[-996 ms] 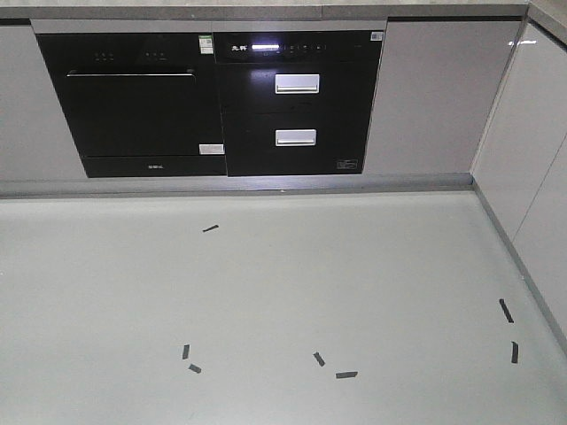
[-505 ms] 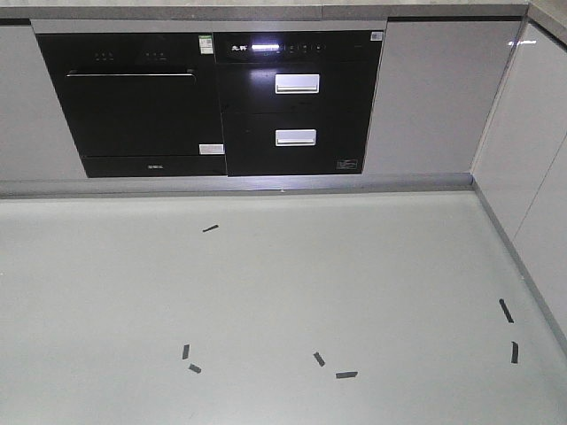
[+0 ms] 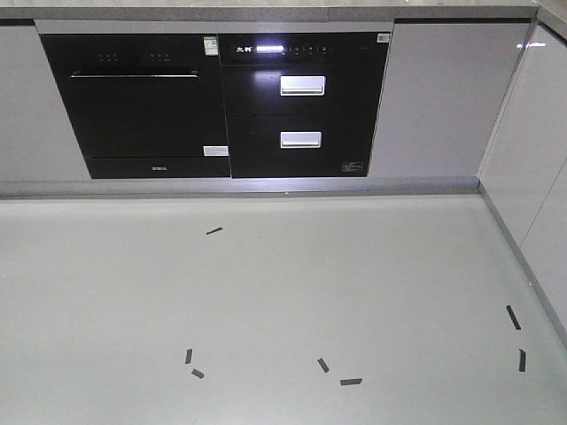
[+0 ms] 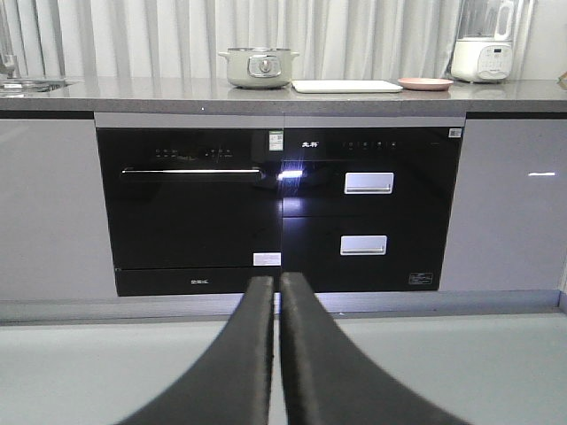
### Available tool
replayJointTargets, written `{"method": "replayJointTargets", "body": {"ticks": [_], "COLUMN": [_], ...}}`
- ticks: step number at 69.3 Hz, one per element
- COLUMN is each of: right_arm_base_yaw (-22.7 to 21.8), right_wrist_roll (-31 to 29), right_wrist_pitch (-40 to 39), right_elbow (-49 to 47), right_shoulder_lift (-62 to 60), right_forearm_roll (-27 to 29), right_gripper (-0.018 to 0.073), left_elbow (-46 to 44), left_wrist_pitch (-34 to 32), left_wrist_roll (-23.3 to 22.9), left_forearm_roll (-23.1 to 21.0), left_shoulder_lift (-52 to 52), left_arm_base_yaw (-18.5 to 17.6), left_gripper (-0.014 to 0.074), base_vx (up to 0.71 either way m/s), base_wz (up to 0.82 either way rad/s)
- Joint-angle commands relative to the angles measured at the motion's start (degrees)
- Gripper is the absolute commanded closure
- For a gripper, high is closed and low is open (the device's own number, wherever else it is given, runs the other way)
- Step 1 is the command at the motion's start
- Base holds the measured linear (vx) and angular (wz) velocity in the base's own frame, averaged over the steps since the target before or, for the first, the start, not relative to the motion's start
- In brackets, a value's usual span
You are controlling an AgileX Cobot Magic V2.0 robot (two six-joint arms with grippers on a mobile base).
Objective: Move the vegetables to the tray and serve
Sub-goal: 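Drive the base toward the counter with the pot, tray and plate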
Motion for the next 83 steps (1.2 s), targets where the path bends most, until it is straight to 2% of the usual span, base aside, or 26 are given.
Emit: {"method": "replayJointTargets", "body": {"ticks": [1, 83], "right_arm_base_yaw": [0.0, 0.0], "right_wrist_roll": [-0.2, -0.2], "right_wrist_pitch": [-4.4, -4.4], "right_elbow": [0.9, 0.9], "right_shoulder_lift": [-0.3, -0.3], "right_forearm_roll": [-0.6, -0.6], "right_gripper": [0.0562, 0.0562], "left_elbow": [1.6, 1.6], "left_wrist_pitch": [-4.1, -4.1], "left_wrist_roll": [-0.6, -0.6], "left_forearm_roll": [-0.2, -0.2], "left_shoulder_lift": [-0.8, -0.8], "left_arm_base_yaw": [0.0, 0.0], "left_gripper": [0.0602, 0.0602], "base_vx": [0.08, 0.11], "base_wz": [0.03, -0.01]}}
